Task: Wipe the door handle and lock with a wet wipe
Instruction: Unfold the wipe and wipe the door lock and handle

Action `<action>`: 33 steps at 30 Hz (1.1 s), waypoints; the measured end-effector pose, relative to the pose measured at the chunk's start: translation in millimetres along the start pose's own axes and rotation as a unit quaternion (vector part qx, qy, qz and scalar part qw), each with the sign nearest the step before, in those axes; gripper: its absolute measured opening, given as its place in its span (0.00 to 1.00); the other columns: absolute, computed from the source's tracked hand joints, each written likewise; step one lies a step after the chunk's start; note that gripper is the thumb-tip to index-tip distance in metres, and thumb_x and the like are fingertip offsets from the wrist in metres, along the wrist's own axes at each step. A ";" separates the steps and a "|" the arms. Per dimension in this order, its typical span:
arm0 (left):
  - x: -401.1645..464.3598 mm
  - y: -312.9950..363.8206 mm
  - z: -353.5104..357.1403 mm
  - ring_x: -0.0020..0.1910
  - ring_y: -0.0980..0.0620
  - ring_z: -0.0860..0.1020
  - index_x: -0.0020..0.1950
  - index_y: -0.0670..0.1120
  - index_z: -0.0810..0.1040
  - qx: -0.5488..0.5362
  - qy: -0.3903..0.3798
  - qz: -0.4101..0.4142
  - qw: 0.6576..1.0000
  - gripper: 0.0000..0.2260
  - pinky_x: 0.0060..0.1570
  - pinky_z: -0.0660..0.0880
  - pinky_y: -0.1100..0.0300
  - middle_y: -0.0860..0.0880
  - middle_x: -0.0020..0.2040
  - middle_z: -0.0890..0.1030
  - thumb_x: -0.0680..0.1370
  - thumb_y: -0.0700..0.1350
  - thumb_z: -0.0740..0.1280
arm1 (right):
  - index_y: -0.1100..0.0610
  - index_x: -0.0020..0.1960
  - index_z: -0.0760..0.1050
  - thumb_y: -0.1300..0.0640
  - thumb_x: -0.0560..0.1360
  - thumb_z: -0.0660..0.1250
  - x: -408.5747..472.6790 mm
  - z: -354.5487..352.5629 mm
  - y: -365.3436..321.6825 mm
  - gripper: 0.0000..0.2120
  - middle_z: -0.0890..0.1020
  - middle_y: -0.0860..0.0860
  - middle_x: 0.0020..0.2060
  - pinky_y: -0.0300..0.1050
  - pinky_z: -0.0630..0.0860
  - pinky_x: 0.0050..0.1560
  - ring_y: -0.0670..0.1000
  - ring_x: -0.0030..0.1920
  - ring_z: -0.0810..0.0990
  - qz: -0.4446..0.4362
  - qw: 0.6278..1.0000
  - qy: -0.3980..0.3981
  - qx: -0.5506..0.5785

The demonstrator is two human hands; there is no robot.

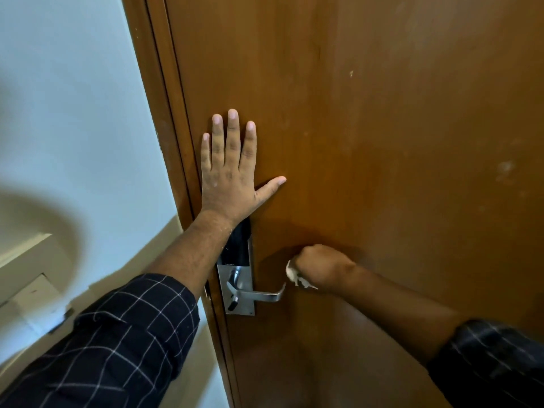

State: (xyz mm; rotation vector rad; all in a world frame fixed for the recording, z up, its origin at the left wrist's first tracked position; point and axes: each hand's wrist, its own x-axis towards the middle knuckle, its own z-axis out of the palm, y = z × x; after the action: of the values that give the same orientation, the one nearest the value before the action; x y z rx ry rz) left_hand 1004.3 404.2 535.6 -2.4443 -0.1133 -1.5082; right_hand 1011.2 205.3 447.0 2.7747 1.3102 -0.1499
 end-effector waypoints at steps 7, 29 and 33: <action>-0.5 -0.8 -8.4 0.80 0.36 0.49 0.80 0.45 0.40 0.004 -0.058 -0.008 0.998 0.46 0.77 0.50 0.38 0.38 0.81 0.50 0.75 0.76 0.47 | 0.62 0.47 0.78 0.58 0.78 0.66 -81.0 34.0 22.1 0.06 0.83 0.55 0.38 0.41 0.76 0.32 0.51 0.36 0.83 0.156 0.816 0.118 0.544; -319.9 141.3 -172.3 0.74 0.54 0.64 0.72 0.50 0.72 -0.274 -0.302 -0.454 0.792 0.23 0.68 0.60 0.61 0.51 0.76 0.67 0.78 0.47 0.71 | 0.61 0.65 0.71 0.64 0.77 0.60 -27.4 38.7 -39.7 0.17 0.79 0.59 0.60 0.51 0.75 0.58 0.58 0.58 0.77 -0.064 0.980 0.188 -0.008; -368.6 157.2 -232.2 0.66 0.51 0.75 0.70 0.46 0.75 -0.216 -0.276 -0.556 0.754 0.20 0.65 0.73 0.56 0.48 0.70 0.75 0.77 0.44 0.71 | 0.60 0.62 0.75 0.61 0.78 0.61 -48.4 65.3 -1.7 0.13 0.80 0.57 0.57 0.47 0.75 0.56 0.57 0.54 0.80 0.002 0.991 0.124 0.049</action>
State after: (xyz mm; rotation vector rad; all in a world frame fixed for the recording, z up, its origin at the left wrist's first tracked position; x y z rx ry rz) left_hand 667.1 218.3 278.1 -3.3374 -1.7924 -1.0280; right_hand 975.5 162.4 387.8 2.9561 1.3830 0.1402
